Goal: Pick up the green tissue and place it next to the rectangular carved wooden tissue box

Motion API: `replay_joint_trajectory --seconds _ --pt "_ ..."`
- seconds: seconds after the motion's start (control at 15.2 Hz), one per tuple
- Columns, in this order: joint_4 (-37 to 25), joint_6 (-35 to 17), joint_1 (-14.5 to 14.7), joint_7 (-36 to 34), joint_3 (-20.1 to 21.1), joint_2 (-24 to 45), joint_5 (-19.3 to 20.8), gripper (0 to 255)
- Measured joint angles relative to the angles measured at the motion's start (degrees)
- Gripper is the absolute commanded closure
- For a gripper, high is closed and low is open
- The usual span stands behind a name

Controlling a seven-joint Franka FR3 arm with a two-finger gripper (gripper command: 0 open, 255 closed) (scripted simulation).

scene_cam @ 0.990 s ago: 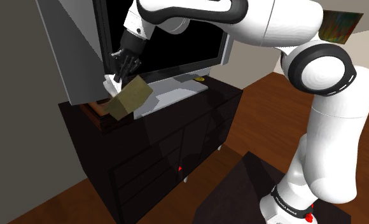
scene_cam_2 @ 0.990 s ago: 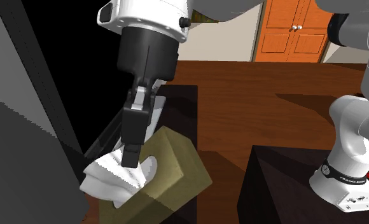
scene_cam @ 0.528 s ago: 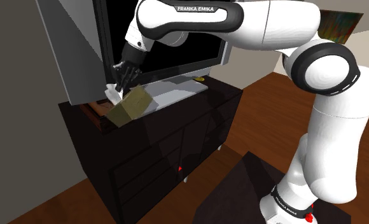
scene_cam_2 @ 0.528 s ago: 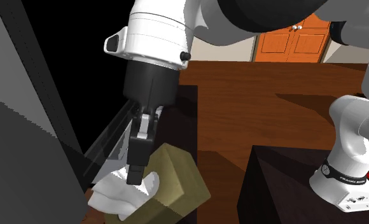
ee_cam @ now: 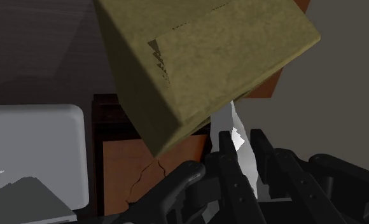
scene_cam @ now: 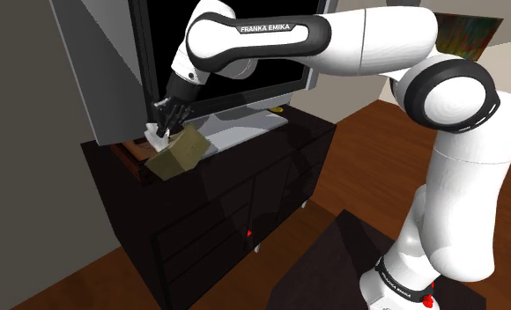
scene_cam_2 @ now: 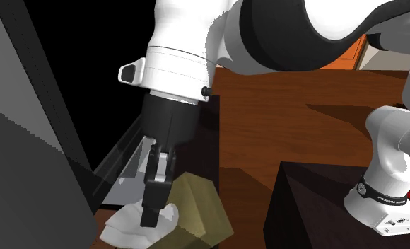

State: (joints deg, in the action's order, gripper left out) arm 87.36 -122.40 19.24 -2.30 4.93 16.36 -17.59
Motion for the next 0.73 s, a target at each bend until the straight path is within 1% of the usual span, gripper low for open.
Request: replay_joint_trajectory --seconds 0.13,0.2,0.26,0.33,0.4,0.53,0.73 --pt "1.15 -0.88 -0.04 0.45 0.16 -0.47 -0.40 255" --pt "2.08 -1.86 0.04 0.75 0.30 -0.59 -1.15 255" --pt "2.89 -2.70 -0.04 1.30 0.29 -0.42 -2.74 255" --pt "2.85 -2.78 0.00 1.40 0.04 0.16 -2.85 255" --pt "4.44 -3.89 0.30 1.68 0.03 -0.37 -3.22 255" --pt "5.27 -5.29 0.86 2.09 -0.17 -0.03 -5.25 255" --pt "7.51 -7.55 1.77 3.11 -0.82 -0.94 -5.43 255"
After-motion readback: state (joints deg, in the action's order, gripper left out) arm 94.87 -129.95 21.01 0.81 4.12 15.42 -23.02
